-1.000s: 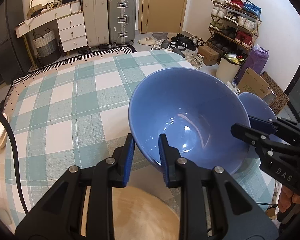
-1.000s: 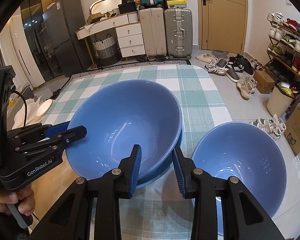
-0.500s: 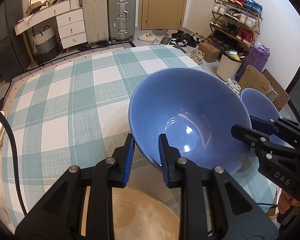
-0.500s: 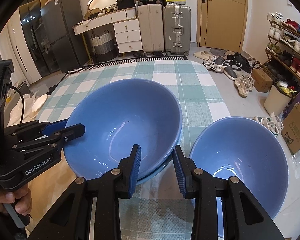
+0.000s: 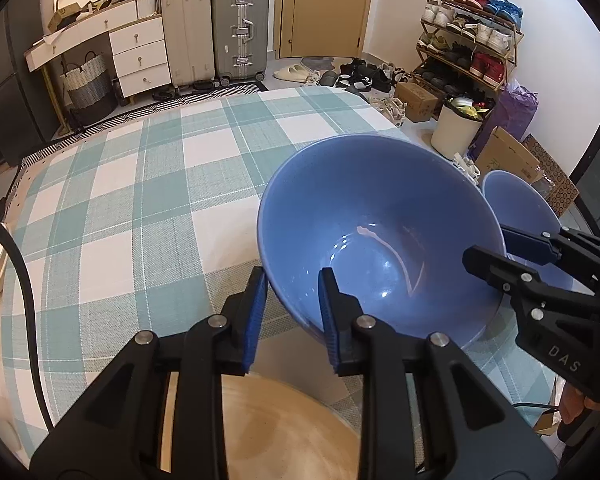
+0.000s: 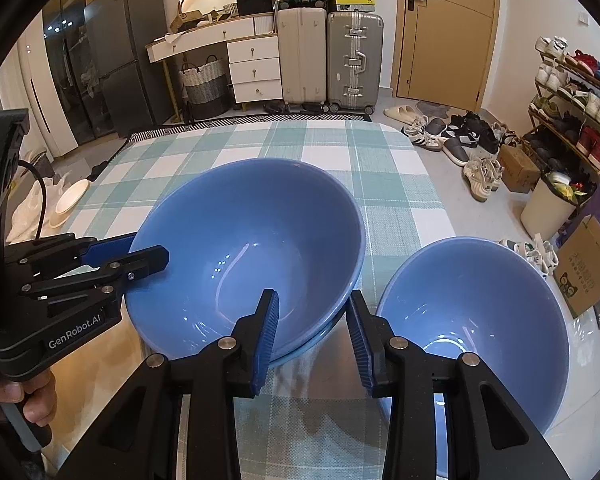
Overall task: Organize plates and bowls
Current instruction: 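Carry the held light-blue bowl toward another light-blue bowl with both grippers, then lower the light-blue bowl beside the other bowl and open both grippers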
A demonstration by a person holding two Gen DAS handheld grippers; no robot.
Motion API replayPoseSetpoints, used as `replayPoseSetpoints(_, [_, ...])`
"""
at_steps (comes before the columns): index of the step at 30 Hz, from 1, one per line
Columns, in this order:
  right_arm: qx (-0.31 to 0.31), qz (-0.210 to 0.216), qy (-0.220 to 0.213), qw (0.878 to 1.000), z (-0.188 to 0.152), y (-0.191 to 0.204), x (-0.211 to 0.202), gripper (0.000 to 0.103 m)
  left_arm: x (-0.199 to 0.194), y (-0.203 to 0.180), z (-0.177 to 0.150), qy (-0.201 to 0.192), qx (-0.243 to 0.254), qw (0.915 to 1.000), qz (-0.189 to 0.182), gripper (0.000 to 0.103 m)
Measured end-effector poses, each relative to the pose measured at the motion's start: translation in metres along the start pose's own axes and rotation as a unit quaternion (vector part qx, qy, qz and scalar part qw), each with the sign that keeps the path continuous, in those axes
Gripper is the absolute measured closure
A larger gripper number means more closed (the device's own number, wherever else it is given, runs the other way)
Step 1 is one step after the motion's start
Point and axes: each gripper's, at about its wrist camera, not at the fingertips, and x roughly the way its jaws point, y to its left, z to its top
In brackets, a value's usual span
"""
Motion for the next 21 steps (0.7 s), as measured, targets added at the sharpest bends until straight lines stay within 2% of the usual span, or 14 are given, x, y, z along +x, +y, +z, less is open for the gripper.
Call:
replayPoseSetpoints(6, [0.002, 0.000, 0.003, 1.000, -0.001, -0.003, 0.001, 0.067, 0.001, 0.001, -0.001, 0.002, -0.004, 1.0000, -0.004, 0.081])
replayPoseSetpoints(9, [0.002, 0.000, 0.005, 1.000, -0.001, -0.004, 0.000, 0.067, 0.003, 0.004, -0.001, 0.008, -0.011, 0.9998, -0.013, 0.077])
replayPoseSetpoints(11, [0.002, 0.003, 0.004, 1.000, -0.001, -0.004, 0.001, 0.064, 0.004, 0.005, -0.001, 0.012, -0.014, 0.9996, -0.023, 0.067])
replayPoseSetpoints(12, [0.002, 0.005, 0.001, 1.000, -0.001, -0.004, 0.000, 0.058, 0.004, 0.005, -0.001, 0.013, -0.014, 0.9995, -0.026, 0.064])
replayPoseSetpoints(13, [0.002, 0.008, -0.002, 1.000, -0.002, -0.005, -0.001, 0.052, 0.003, 0.005, -0.001, 0.012, -0.015, 0.9994, -0.028, 0.056])
replayPoseSetpoints(14, [0.003, 0.009, -0.005, 1.000, -0.001, -0.005, -0.003, 0.051, 0.003, 0.005, -0.001, 0.011, -0.016, 0.9994, -0.027, 0.048])
replayPoseSetpoints(15, [0.003, 0.011, -0.007, 1.000, -0.001, -0.005, -0.004, 0.049, 0.001, 0.004, -0.002, 0.009, -0.016, 0.9995, -0.026, 0.045])
replayPoseSetpoints(17, [0.005, 0.015, -0.010, 1.000, -0.001, -0.005, -0.006, 0.040, -0.002, 0.004, -0.001, 0.002, -0.017, 0.9995, -0.028, 0.033])
replayPoseSetpoints(19, [0.009, 0.022, -0.016, 1.000, 0.000, -0.006, -0.011, 0.024, -0.007, 0.004, 0.000, -0.003, -0.019, 0.9993, -0.031, 0.028])
replayPoseSetpoints(21, [0.013, 0.027, -0.024, 0.999, 0.001, -0.007, -0.016, 0.017, -0.011, 0.005, 0.000, -0.008, -0.024, 0.9990, -0.036, 0.025])
